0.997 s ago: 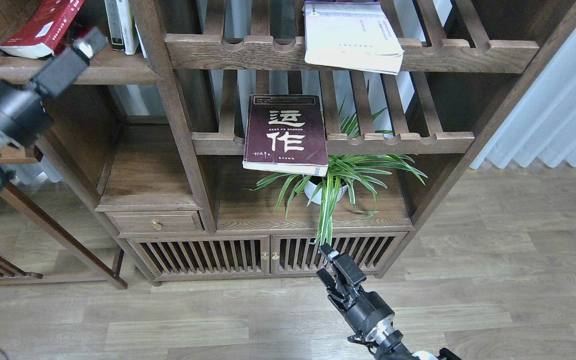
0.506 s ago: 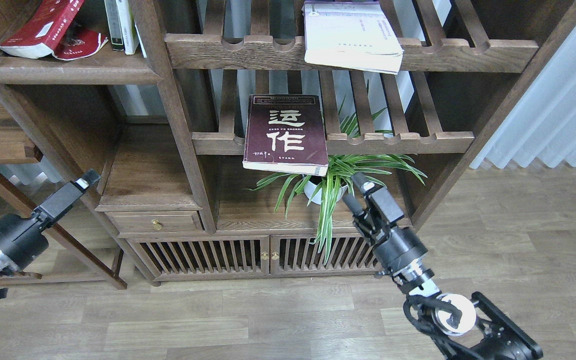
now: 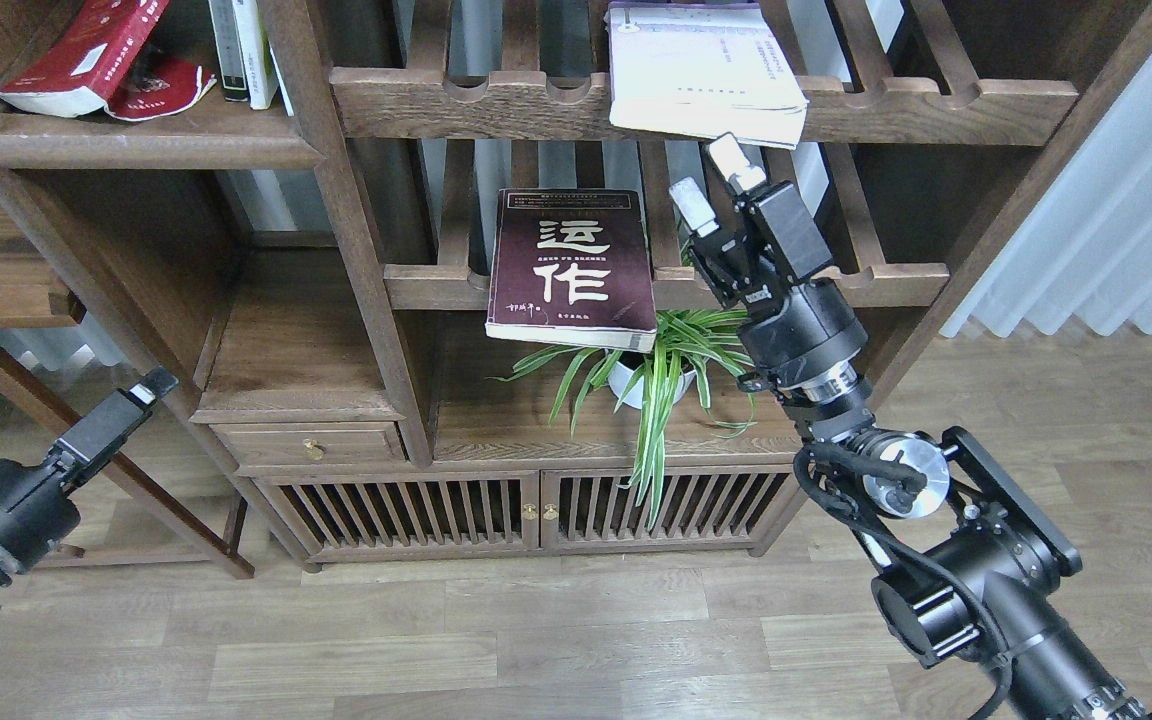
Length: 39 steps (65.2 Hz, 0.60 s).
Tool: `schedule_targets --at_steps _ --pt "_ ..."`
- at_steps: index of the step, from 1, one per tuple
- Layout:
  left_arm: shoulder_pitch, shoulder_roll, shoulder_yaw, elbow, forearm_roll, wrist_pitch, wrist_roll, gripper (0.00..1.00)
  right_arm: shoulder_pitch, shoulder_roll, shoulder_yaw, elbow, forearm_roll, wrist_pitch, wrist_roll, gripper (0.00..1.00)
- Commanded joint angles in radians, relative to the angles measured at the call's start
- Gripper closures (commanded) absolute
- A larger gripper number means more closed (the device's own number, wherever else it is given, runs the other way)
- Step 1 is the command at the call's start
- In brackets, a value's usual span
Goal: Organize books on shelf
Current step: 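Reach the right gripper up and grasp the white booklet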
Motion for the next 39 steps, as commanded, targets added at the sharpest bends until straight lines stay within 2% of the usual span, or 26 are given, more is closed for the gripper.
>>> schedule_targets --at_steps 1,13,29,39 --pt "0.0 0.0 0.0 0.003 0.0 0.0 0.0 0.08 0.034 0.006 -0.001 -0.024 -0.001 -0.041 0.002 0.01" --pt "0.0 0.0 0.0 0.008 0.0 0.0 0.0 0.08 0.088 0.006 -0.001 -0.099 -0.003 -0.078 0.002 0.01" --pt "-0.002 0.0 0.0 0.012 0.0 0.0 0.0 0.08 0.145 0.016 0.0 -0.113 -0.003 -0.124 0.004 0.01" --pt "-0.002 0.0 -0.001 0.012 0.0 0.0 0.0 0.08 0.175 0.022 0.003 -0.151 -0.003 -0.168 0.025 0.01"
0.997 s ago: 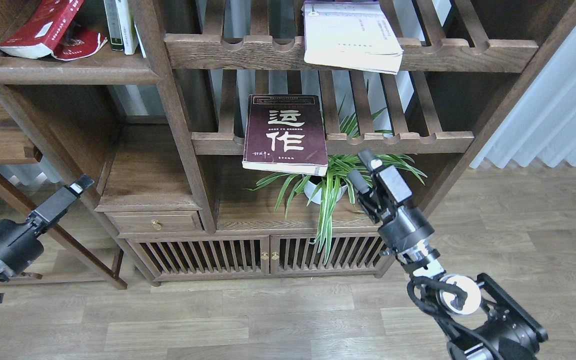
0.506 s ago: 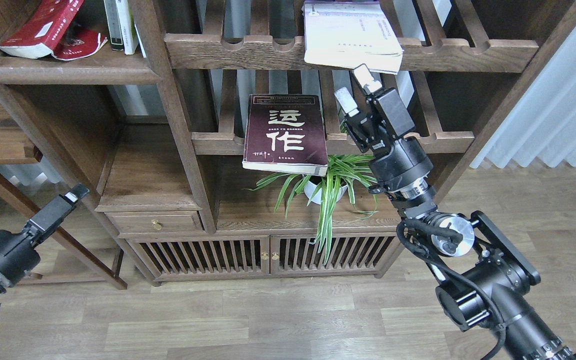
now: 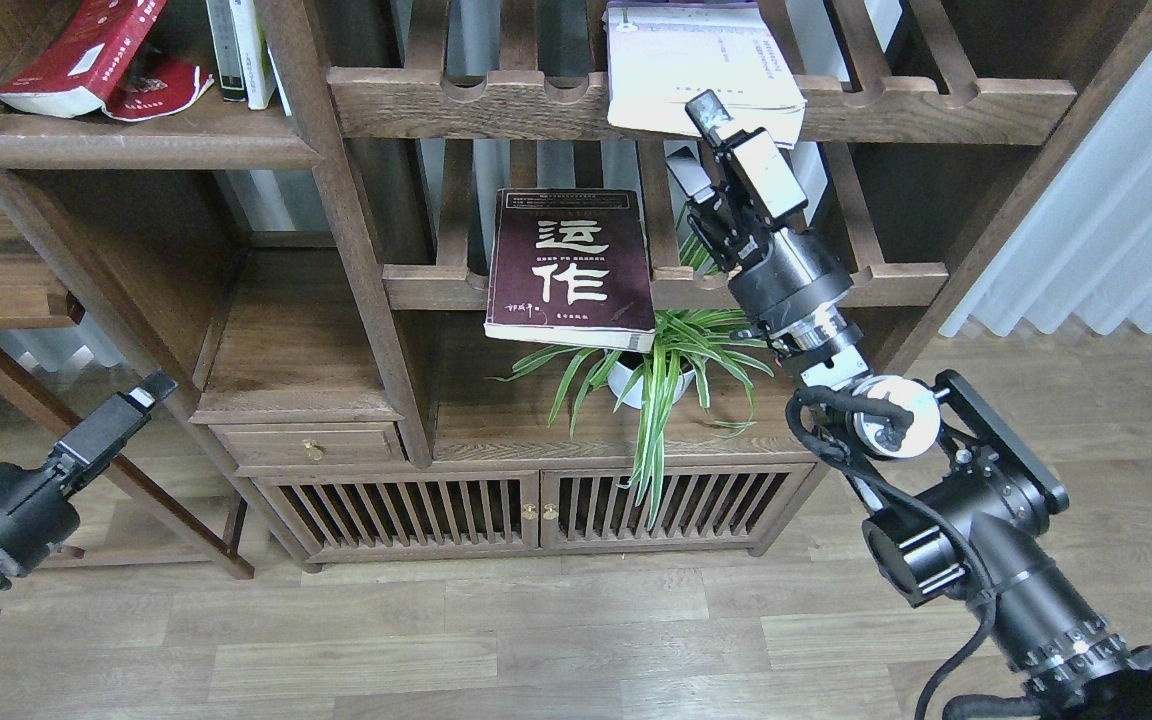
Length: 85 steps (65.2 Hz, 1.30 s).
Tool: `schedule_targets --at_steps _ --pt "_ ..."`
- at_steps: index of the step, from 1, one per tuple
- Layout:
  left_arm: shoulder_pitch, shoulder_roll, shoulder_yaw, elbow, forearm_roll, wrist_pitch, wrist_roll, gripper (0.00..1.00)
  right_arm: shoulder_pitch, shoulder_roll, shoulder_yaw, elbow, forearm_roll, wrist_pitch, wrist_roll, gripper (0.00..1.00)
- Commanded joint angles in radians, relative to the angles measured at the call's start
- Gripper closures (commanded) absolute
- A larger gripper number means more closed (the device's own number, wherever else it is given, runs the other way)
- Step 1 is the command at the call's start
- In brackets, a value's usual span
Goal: Organize books on shelf
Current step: 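Reach the right gripper up and grasp the white booklet, then pull the white booklet down and hold it with both grippers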
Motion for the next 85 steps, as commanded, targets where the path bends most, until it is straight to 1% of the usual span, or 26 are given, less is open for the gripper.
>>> schedule_targets --at_steps 1,6,14,20,23,26,29,36,39,43,44,45,47,48,49,50,52,53,56,66,74,76,85 --pt "0.0 0.0 -0.001 0.0 0.0 0.0 0.0 0.08 0.018 0.003 0.004 -0.025 0.0 -0.03 0.012 0.01" --pt "0.0 0.0 -0.003 0.0 0.0 0.0 0.0 0.08 0.024 0.003 0.007 -0.03 0.002 -0.06 0.018 0.01" --pt "0.002 0.0 -0.006 0.002 -0.001 0.0 0.0 0.08 0.027 0.004 0.022 -0.03 0.005 -0.089 0.053 0.01" --pt "0.0 0.0 -0.009 0.002 -0.001 0.0 0.0 0.08 0.029 0.003 0.026 -0.03 0.007 -0.102 0.056 0.02" --pt "0.0 -0.002 -0.009 0.002 -0.001 0.0 0.0 0.08 0.029 0.003 0.034 -0.03 0.008 -0.106 0.056 0.04" --pt "0.002 0.0 -0.009 0.002 -0.001 0.0 0.0 0.08 0.03 0.004 0.042 -0.03 0.01 -0.108 0.056 0.08" --pt "0.002 0.0 -0.009 0.003 -0.001 0.0 0.0 0.08 0.03 0.007 0.056 -0.03 0.014 -0.108 0.056 0.15" --pt "0.002 0.0 -0.009 0.006 -0.001 0.0 0.0 0.07 0.03 0.026 0.077 -0.03 0.028 -0.108 0.056 0.26" --pt "0.0 0.0 -0.009 0.008 -0.001 0.0 0.0 0.07 0.029 0.035 0.085 -0.03 0.03 -0.108 0.056 0.34" --pt "0.0 0.0 -0.009 0.008 -0.001 0.0 0.0 0.07 0.029 0.038 0.086 -0.03 0.03 -0.108 0.056 0.41" --pt "0.0 0.0 -0.01 0.008 -0.001 0.0 0.0 0.07 0.029 0.038 0.086 -0.03 0.03 -0.108 0.056 0.45" --pt "0.002 0.0 -0.01 0.009 -0.001 0.0 0.0 0.07 0.027 0.038 0.088 -0.03 0.03 -0.1 0.058 0.61" --pt "0.002 0.0 -0.01 0.009 -0.001 0.0 0.0 0.07 0.027 0.038 0.088 -0.03 0.031 -0.097 0.061 0.67" --pt "0.002 0.0 -0.01 0.009 -0.001 0.0 0.0 0.07 0.027 0.038 0.088 -0.03 0.031 -0.096 0.065 0.73" --pt "0.002 0.0 -0.01 0.009 -0.001 0.0 0.0 0.07 0.027 0.038 0.088 -0.03 0.031 -0.094 0.068 0.77" --pt "0.002 0.0 -0.012 0.011 -0.001 0.0 0.0 0.07 0.027 0.038 0.088 -0.03 0.031 -0.094 0.073 0.83" --pt "0.002 0.0 -0.015 0.011 -0.001 0.0 0.0 0.07 0.027 0.038 0.088 -0.028 0.031 -0.091 0.082 0.88" --pt "0.002 0.0 -0.015 0.014 -0.001 0.0 0.0 0.07 0.027 0.038 0.089 -0.028 0.031 -0.089 0.094 0.94" --pt "0.002 0.0 -0.017 0.015 -0.001 0.0 0.0 0.07 0.027 0.038 0.091 -0.03 0.031 -0.088 0.107 0.96" --pt "0.002 0.0 -0.024 0.031 -0.001 0.0 0.0 0.07 0.004 0.034 0.082 -0.019 0.031 -0.066 0.101 0.96" --pt "0.005 0.0 -0.024 0.048 -0.001 0.0 0.0 0.07 -0.046 0.024 0.082 0.014 0.037 0.022 0.096 0.97" --pt "0.009 0.0 -0.024 0.051 -0.001 0.0 0.0 0.07 -0.072 0.02 0.082 0.031 0.037 0.053 0.094 0.97" --pt "0.02 -0.015 -0.023 0.063 -0.001 0.0 0.0 0.06 -0.206 -0.018 0.1 0.122 0.04 0.131 0.093 0.97"
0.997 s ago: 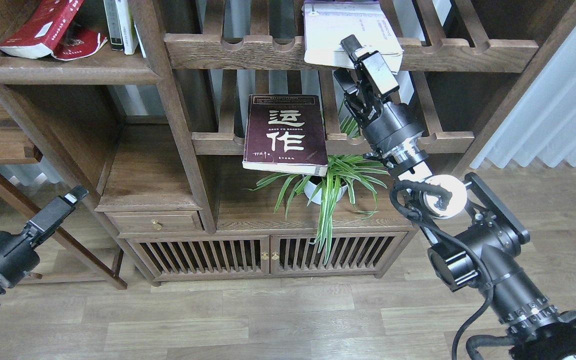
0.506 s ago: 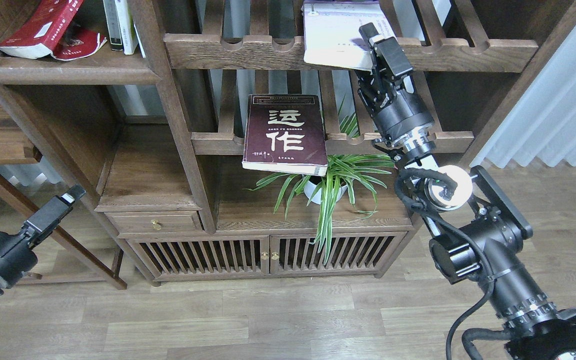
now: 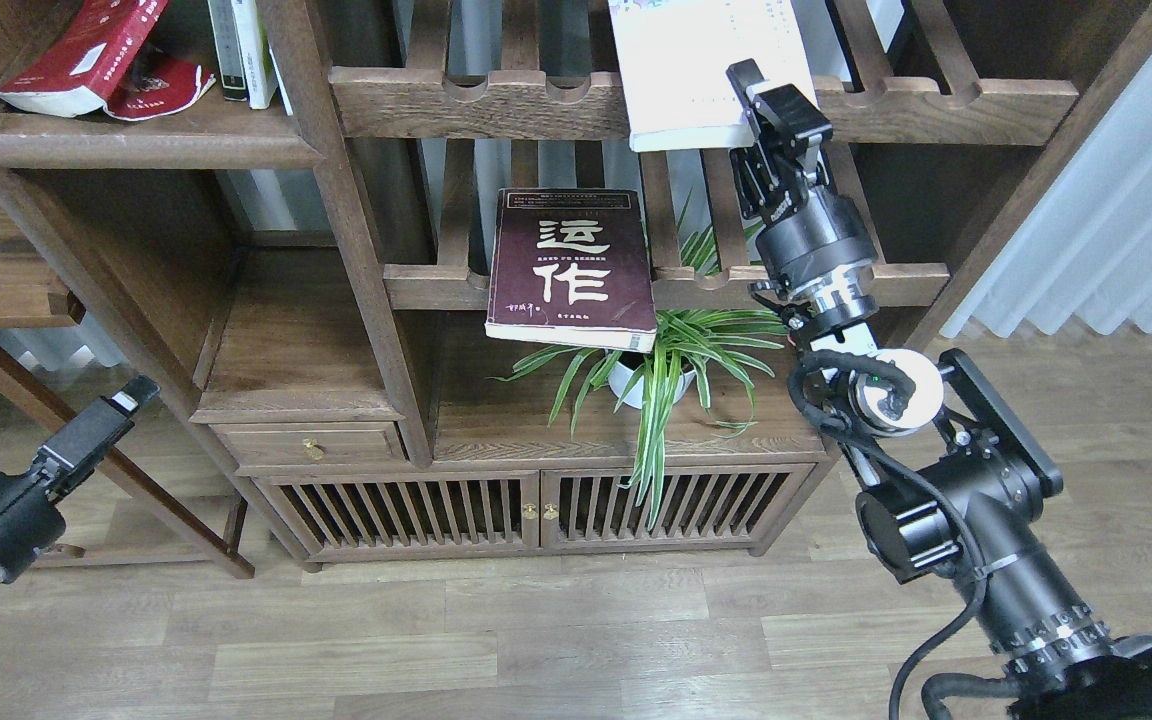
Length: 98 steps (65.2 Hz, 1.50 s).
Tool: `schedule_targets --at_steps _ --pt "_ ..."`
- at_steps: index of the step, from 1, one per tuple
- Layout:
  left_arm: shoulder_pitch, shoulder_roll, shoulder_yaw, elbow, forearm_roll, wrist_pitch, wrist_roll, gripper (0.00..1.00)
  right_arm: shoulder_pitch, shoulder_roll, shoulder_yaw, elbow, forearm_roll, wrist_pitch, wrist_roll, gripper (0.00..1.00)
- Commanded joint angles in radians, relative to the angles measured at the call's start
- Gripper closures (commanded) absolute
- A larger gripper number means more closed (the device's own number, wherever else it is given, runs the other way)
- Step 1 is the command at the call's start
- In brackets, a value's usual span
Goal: Organize books on shelf
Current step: 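Pull the white booklet down and hold it with both grippers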
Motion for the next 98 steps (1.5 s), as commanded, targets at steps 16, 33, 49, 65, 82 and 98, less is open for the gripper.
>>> schedule_targets --at_steps 16,33,49,65,82,98 --pt "0.025 -0.031 0.017 0.047 0.0 0.0 0.0 0.04 -0.423 -0.179 0.124 0.156 0.087 0.107 -0.001 0.97" --pt "0.028 -0.07 0.048 0.068 0.002 0.0 0.0 0.04 -0.665 -0.263 0.259 0.153 0.115 0.107 -0.003 0.97" --pt "0.029 -0.131 0.135 0.094 0.002 0.0 0.0 0.04 -0.779 -0.279 0.239 0.147 0.144 0.107 -0.055 0.97" --pt "0.054 -0.28 0.281 0.093 -0.113 0.0 -0.004 0.05 -0.781 -0.208 0.094 0.125 0.14 0.107 -0.133 0.97" --pt "0.057 -0.292 0.54 0.053 -0.388 0.0 -0.01 0.05 -0.773 -0.093 -0.031 0.113 0.138 0.107 -0.217 0.97" --pt "0.045 -0.317 0.668 0.027 -0.506 0.0 -0.033 0.05 -0.771 0.0 -0.138 0.058 0.134 0.107 -0.308 0.97"
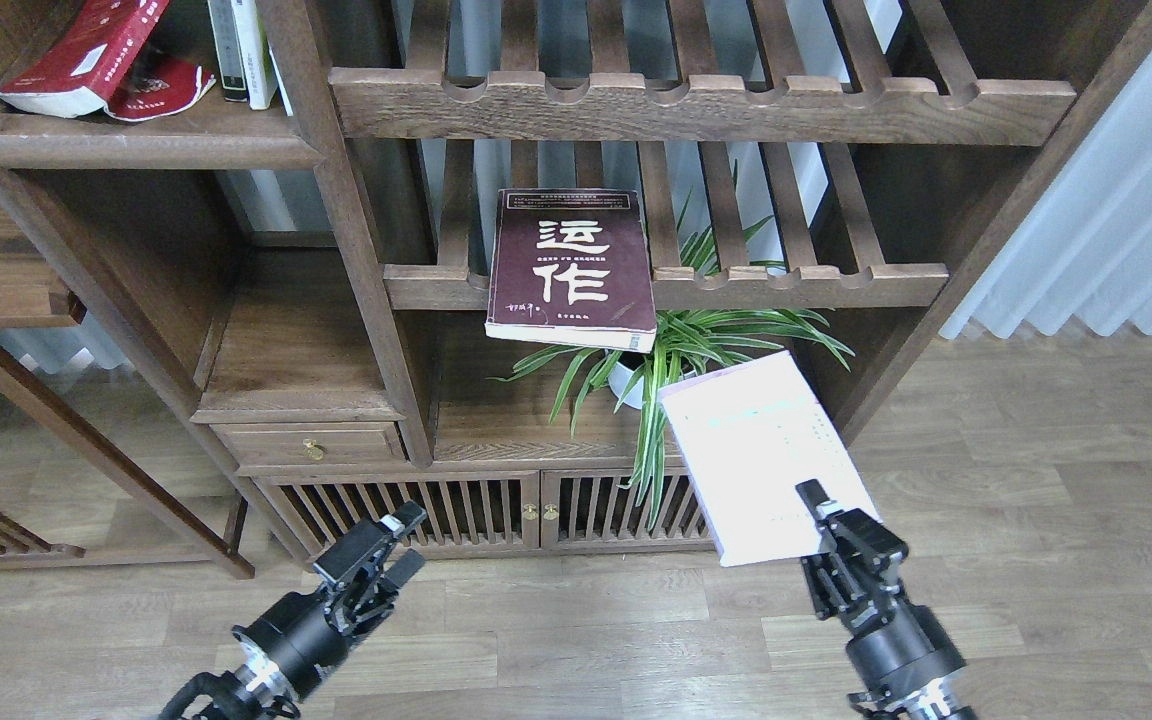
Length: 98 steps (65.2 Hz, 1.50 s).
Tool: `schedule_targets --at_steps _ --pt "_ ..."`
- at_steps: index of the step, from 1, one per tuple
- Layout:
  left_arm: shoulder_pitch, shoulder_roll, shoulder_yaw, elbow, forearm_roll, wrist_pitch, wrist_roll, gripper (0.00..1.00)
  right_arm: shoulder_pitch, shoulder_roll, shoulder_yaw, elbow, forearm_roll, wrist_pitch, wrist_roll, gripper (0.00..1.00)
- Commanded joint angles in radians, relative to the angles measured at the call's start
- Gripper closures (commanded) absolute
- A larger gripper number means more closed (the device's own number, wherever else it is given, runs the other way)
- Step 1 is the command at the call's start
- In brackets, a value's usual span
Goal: Organize books on shelf
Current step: 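Pull the white booklet down and hold it with both grippers, then lift the white booklet with the left gripper onto the upper corner shelf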
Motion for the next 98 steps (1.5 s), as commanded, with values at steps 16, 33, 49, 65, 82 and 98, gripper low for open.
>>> schedule_targets --at_steps 16,33,49,65,82,98 --pt "-0.002 -0.028 0.113 -0.002 -0.016 0.0 -0.031 0.06 -0.015 0.094 -0.102 -0.02 -0.026 0.0 -0.079 0.97" --pt "0.006 -0.028 0.133 0.007 -0.018 0.0 -0.034 0.18 -0.029 0.107 -0.154 -0.024 -0.055 0.0 -0.081 0.96" --pt "0.014 -0.028 0.147 0.021 -0.059 0.0 -0.034 0.87 -0.035 0.103 -0.162 -0.042 -0.079 0.0 -0.086 0.96" --pt "0.024 -0.028 0.164 0.015 -0.093 0.0 -0.02 1.0 -0.036 0.103 -0.176 -0.062 -0.095 0.0 -0.086 0.9" --pt "0.021 -0.006 0.09 -0.042 -0.09 0.0 -0.016 1.0 -0.036 0.045 -0.211 -0.07 -0.216 0.0 -0.073 0.02" --pt "0.038 0.181 -0.079 -0.128 -0.024 0.0 -0.011 1.0 -0.033 0.036 -0.208 -0.131 -0.214 0.0 -0.07 0.01"
